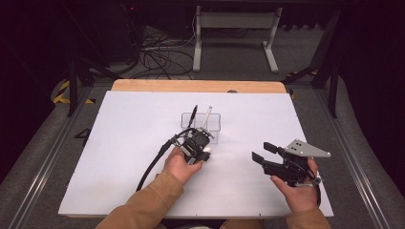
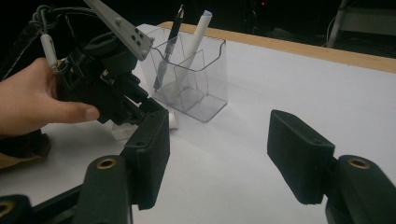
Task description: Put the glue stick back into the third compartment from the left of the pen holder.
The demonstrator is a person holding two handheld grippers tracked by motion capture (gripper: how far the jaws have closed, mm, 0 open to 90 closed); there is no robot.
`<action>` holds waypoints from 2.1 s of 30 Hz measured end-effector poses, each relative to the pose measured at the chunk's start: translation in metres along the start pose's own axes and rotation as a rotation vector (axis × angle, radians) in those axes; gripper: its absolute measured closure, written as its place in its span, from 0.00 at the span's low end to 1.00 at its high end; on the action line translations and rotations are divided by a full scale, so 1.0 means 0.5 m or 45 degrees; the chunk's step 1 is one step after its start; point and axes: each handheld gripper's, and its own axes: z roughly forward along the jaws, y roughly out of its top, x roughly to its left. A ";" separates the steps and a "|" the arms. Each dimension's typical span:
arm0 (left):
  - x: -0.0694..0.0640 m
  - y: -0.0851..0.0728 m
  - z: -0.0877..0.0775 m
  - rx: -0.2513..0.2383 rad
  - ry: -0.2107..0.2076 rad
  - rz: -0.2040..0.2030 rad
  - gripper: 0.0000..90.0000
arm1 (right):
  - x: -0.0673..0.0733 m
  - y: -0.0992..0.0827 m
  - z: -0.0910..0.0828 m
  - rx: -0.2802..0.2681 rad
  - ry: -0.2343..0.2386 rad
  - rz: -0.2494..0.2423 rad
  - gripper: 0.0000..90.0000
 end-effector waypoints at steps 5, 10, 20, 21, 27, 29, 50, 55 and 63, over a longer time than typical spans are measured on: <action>0.002 0.000 -0.003 -0.006 -0.014 0.000 0.75 | -0.001 0.000 -0.001 0.002 0.000 0.002 0.45; 0.002 -0.001 -0.018 -0.066 -0.020 0.007 0.75 | 0.000 0.000 -0.001 0.004 0.000 0.007 0.45; -0.006 -0.002 -0.056 -0.167 -0.038 0.044 0.75 | 0.001 0.000 0.000 0.001 -0.001 0.004 0.45; -0.007 -0.003 -0.057 -0.169 -0.038 0.044 0.75 | 0.001 0.000 0.000 0.002 -0.001 0.004 0.45; -0.010 -0.003 -0.063 -0.180 -0.041 0.052 0.75 | 0.001 0.000 0.000 0.004 -0.002 0.007 0.45; -0.009 -0.002 -0.067 -0.192 -0.043 0.059 0.75 | 0.001 0.000 0.000 0.005 -0.003 0.007 0.45; -0.009 0.013 -0.163 -0.456 -0.173 0.118 0.75 | 0.002 -0.001 0.003 0.004 0.008 0.002 0.45; -0.006 0.017 -0.178 -0.522 -0.204 0.109 0.75 | 0.002 0.000 0.002 0.002 0.011 0.003 0.45; 0.009 0.024 -0.199 -0.651 -0.256 0.091 0.75 | 0.003 -0.001 0.003 0.004 0.015 0.004 0.45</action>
